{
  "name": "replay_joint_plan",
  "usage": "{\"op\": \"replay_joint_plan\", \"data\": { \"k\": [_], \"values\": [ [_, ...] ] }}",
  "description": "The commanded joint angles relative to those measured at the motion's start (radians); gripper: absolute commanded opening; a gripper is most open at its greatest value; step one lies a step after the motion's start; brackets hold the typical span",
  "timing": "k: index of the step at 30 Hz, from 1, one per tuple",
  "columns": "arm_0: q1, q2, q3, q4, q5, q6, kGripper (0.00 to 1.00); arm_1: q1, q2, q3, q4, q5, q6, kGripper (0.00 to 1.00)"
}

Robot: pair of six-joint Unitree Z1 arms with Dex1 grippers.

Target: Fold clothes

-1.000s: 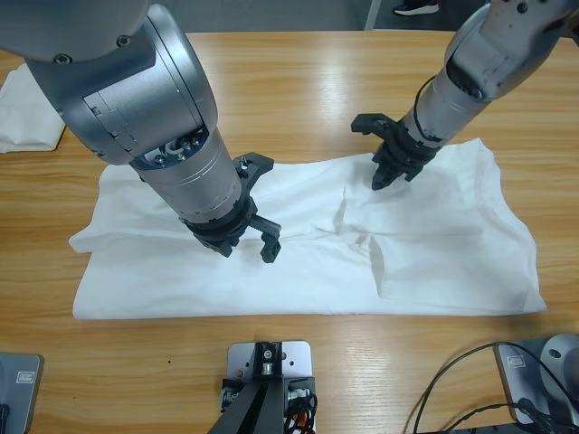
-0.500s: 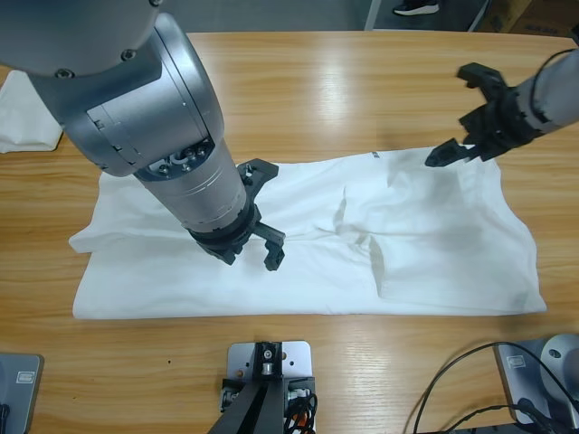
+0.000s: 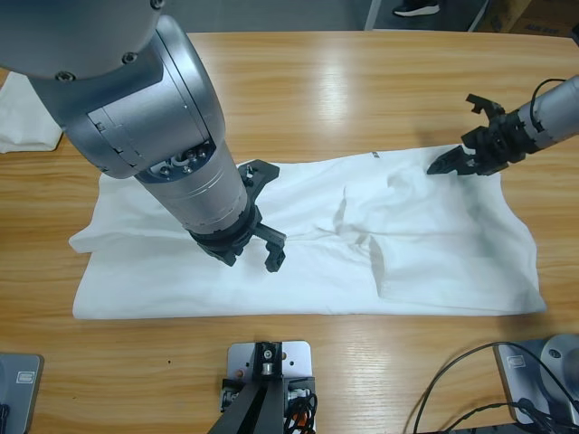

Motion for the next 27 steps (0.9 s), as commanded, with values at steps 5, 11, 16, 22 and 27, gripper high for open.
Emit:
{"op": "replay_joint_plan", "data": {
  "k": [5, 11, 16, 22, 27],
  "values": [
    [-0.006, 0.037, 0.021, -0.005, 0.000, -0.008, 1.000, -0.017, 0.070, 0.004, 0.032, 0.078, -0.120, 0.000],
    [-0.006, 0.042, 0.021, -0.006, 0.000, -0.009, 1.000, -0.017, 0.078, -0.015, 0.050, 0.147, -0.182, 0.000],
    [-0.006, 0.040, 0.023, -0.005, 0.000, -0.009, 1.000, -0.017, 0.082, -0.044, 0.086, 0.103, -0.206, 0.000],
    [-0.006, 0.043, 0.021, -0.006, 0.000, -0.011, 1.000, -0.017, -0.078, -0.037, 0.095, -0.187, -0.201, 0.000],
    [-0.006, 0.048, 0.017, -0.006, -0.001, -0.012, 1.000, -0.004, -0.080, -0.030, 0.132, -0.263, -0.186, 0.000]
  ]
}}
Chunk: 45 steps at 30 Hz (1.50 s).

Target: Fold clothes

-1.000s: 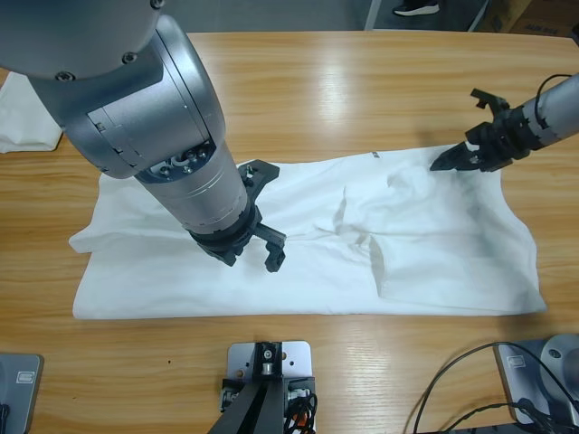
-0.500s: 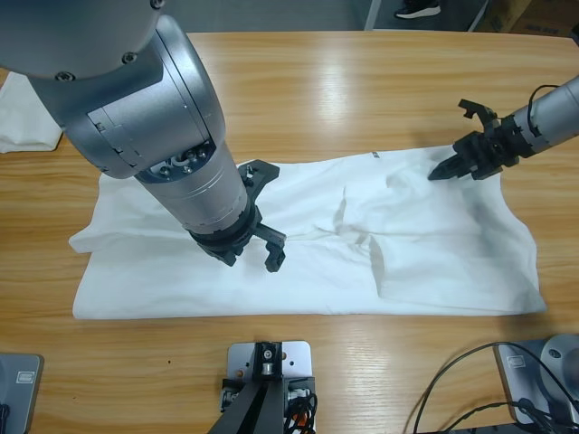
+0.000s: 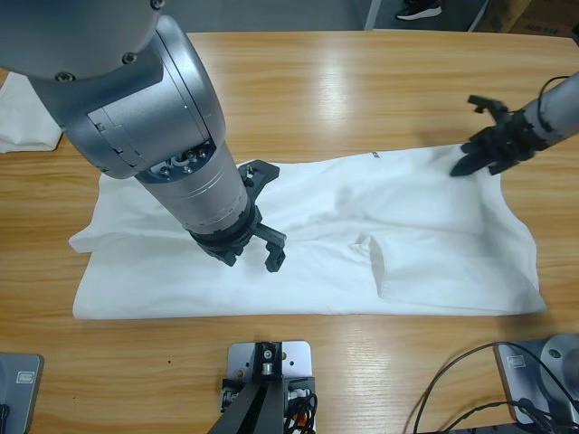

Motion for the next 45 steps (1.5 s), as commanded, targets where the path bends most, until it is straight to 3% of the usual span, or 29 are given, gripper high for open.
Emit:
{"op": "replay_joint_plan", "data": {
  "k": [1, 9, 13, 14, 15, 16, 20, 23, 28, 32, 36, 45],
  "values": [
    [-0.005, 0.048, 0.017, -0.006, -0.001, -0.012, 1.000, 0.016, -0.041, 0.013, 0.068, -0.126, 0.010, 0.000],
    [-0.006, 0.042, 0.020, -0.005, -0.001, -0.012, 1.000, 0.096, 0.098, -0.030, 0.108, 0.046, -0.022, 0.000],
    [-0.007, 0.035, 0.024, -0.004, 0.000, -0.012, 1.000, 0.101, 0.122, -0.058, 0.180, -0.034, -0.005, 0.000],
    [-0.007, 0.033, 0.025, -0.004, 0.000, -0.012, 1.000, 0.101, 0.092, -0.054, 0.176, -0.045, -0.004, 0.316],
    [-0.007, 0.031, 0.027, -0.004, 0.000, -0.012, 1.000, 0.102, 0.054, -0.052, 0.163, -0.049, -0.004, 0.910],
    [-0.007, 0.029, 0.028, -0.004, 0.000, -0.012, 1.000, 0.107, 0.012, -0.050, 0.152, -0.066, -0.004, 0.997],
    [-0.008, 0.029, 0.026, -0.004, 0.000, -0.012, 1.000, 0.110, -0.143, -0.050, 0.142, -0.178, 0.021, 1.000],
    [-0.007, 0.028, 0.026, -0.005, 0.002, -0.013, 1.000, 0.178, -0.258, -0.059, 0.131, -0.183, 0.043, 1.000],
    [0.029, 0.030, 0.010, -0.060, 0.020, -0.060, 0.996, 0.260, -0.288, -0.036, 0.148, -0.185, 0.101, 1.000],
    [0.099, 0.090, -0.167, -0.046, 0.081, -0.222, 0.920, 0.260, -0.326, 0.001, 0.134, -0.219, 0.126, 1.000],
    [0.094, 0.248, -0.426, 0.125, 0.064, -0.422, 0.967, 0.260, -0.336, 0.003, 0.131, -0.245, 0.153, 1.000],
    [0.100, 0.363, -0.550, 0.196, 0.084, -0.629, 0.977, 0.260, -0.350, 0.028, 0.135, -0.260, 0.154, 1.000]
  ]
}}
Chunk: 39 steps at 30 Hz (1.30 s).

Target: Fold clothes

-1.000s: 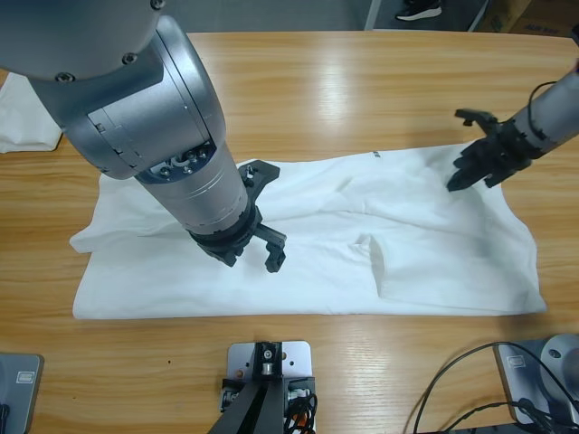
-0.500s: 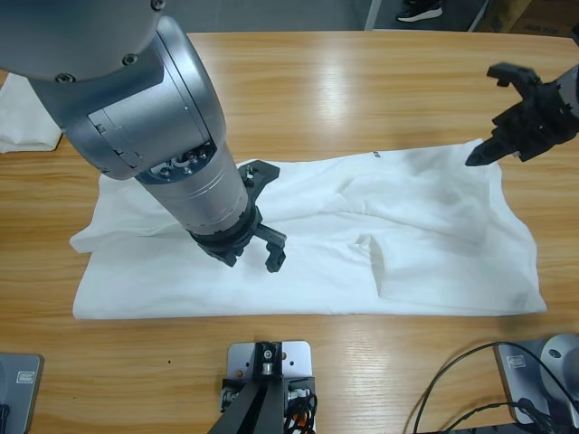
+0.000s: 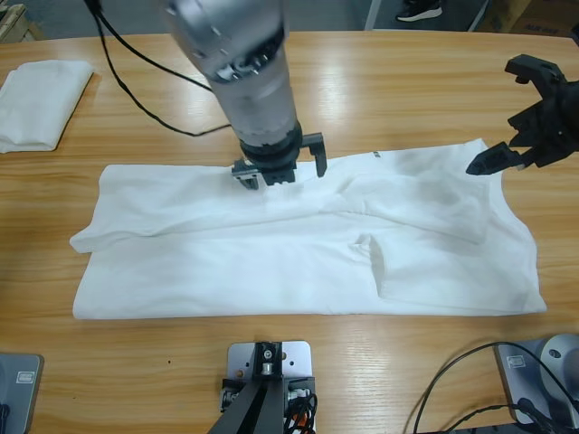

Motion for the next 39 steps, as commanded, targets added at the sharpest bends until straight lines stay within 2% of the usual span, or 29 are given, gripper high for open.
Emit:
{"op": "replay_joint_plan", "data": {
  "k": [1, 4, 10, 12, 18, 26, 39],
  "values": [
    [0.011, 0.152, -0.107, 0.048, 0.023, -0.133, 0.977, 0.011, -0.013, 0.044, -0.003, -0.015, 0.012, 1.000],
    [0.007, 0.187, -0.182, 0.054, 0.021, -0.150, 0.977, 0.011, 0.002, 0.044, -0.001, -0.017, 0.012, 1.000],
    [0.005, 0.235, -0.231, 0.101, 0.022, -0.179, 0.943, 0.013, 0.024, 0.048, -0.003, -0.019, 0.012, 1.000],
    [0.005, 0.256, -0.249, 0.130, 0.023, -0.160, 0.858, 0.013, 0.030, 0.047, -0.002, -0.019, 0.012, 1.000],
    [0.017, 0.295, -0.288, 0.135, 0.016, -0.209, 0.770, 0.013, 0.040, 0.049, -0.002, -0.021, 0.012, 1.000],
    [0.010, 0.325, -0.308, 0.177, -0.008, -0.240, 0.775, 0.013, 0.050, 0.051, -0.004, -0.021, 0.012, 1.000],
    [-0.110, 0.333, -0.322, 0.234, -0.059, -0.268, 0.775, 0.013, 0.041, 0.055, -0.004, -0.022, 0.012, 1.000]
  ]
}}
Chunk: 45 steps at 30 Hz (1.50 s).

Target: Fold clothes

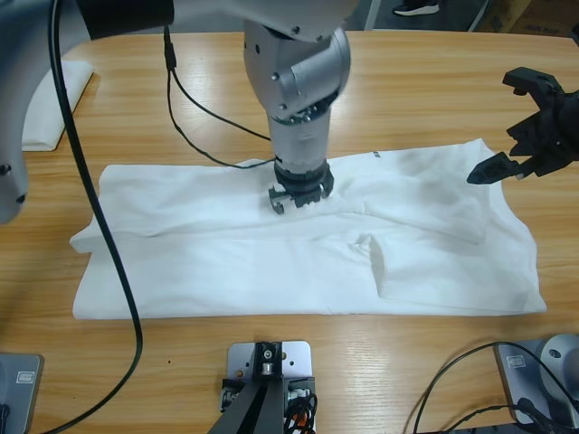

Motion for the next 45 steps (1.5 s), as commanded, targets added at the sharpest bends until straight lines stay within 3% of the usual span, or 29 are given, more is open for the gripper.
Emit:
{"op": "replay_joint_plan", "data": {
  "k": [1, 7, 12, 16, 21, 24, 26, 27, 31, 32, 34, 35, 36, 38, 39, 43, 45],
  "values": [
    [-0.077, 0.083, -0.008, 0.045, -0.035, -0.031, 0.774, 0.013, 0.028, 0.034, -0.004, -0.019, 0.011, 1.000],
    [-0.151, 0.034, -0.008, 0.096, -0.048, -0.050, 0.770, 0.013, 0.022, 0.036, -0.007, -0.020, 0.011, 1.000],
    [-0.154, -0.048, -0.007, 0.133, -0.022, -0.048, 0.770, 0.013, 0.019, 0.036, -0.009, -0.033, 0.011, 1.000],
    [-0.094, -0.055, -0.021, 0.159, 0.067, -0.025, 0.770, 0.013, 0.017, 0.037, -0.021, -0.037, 0.014, 1.000],
    [-0.038, 0.018, -0.172, 0.160, 0.087, 0.034, 0.770, 0.009, 0.001, 0.050, -0.055, -0.027, 0.052, 0.992],
    [-0.039, 0.067, -0.206, 0.163, 0.087, 0.036, 0.770, -0.013, 0.051, 0.002, -0.079, 0.153, -0.048, 0.881],
    [-0.052, 0.086, -0.226, 0.169, 0.086, 0.031, 0.765, -0.013, 0.117, -0.055, -0.076, 0.234, -0.208, 0.710],
    [-0.060, 0.091, -0.236, 0.169, 0.085, 0.029, 0.753, -0.013, 0.143, -0.074, -0.070, 0.250, -0.236, 0.701],
    [-0.084, 0.122, -0.247, 0.186, 0.083, 0.013, 0.738, 0.004, 0.214, -0.098, -0.063, 0.263, -0.273, 0.710],
    [-0.088, 0.131, -0.247, 0.190, 0.078, 0.005, 0.738, 0.016, 0.234, -0.107, -0.064, 0.254, -0.274, 0.749],
    [-0.096, 0.142, -0.247, 0.192, 0.063, -0.008, 0.711, 0.041, 0.285, -0.125, -0.064, 0.237, -0.282, 0.948],
    [-0.100, 0.140, -0.250, 0.193, 0.061, -0.012, 0.692, 0.057, 0.305, -0.130, -0.063, 0.230, -0.298, 0.975],
    [-0.102, 0.137, -0.254, 0.202, 0.061, -0.013, 0.692, 0.078, 0.323, -0.135, -0.058, 0.226, -0.320, 0.964],
    [-0.102, 0.134, -0.273, 0.243, 0.066, -0.010, 0.692, 0.125, 0.351, -0.140, -0.046, 0.234, -0.350, 0.819],
    [-0.101, 0.131, -0.275, 0.261, 0.072, -0.010, 0.692, 0.148, 0.363, -0.141, -0.046, 0.234, -0.358, 0.800],
    [-0.101, 0.111, -0.264, 0.273, 0.091, -0.001, 0.710, 0.169, 0.395, -0.140, -0.051, 0.217, -0.382, 0.798],
    [-0.095, 0.086, -0.243, 0.273, 0.097, -0.007, 0.784, 0.169, 0.414, -0.134, -0.079, 0.216, -0.392, 0.798]
  ]
}}
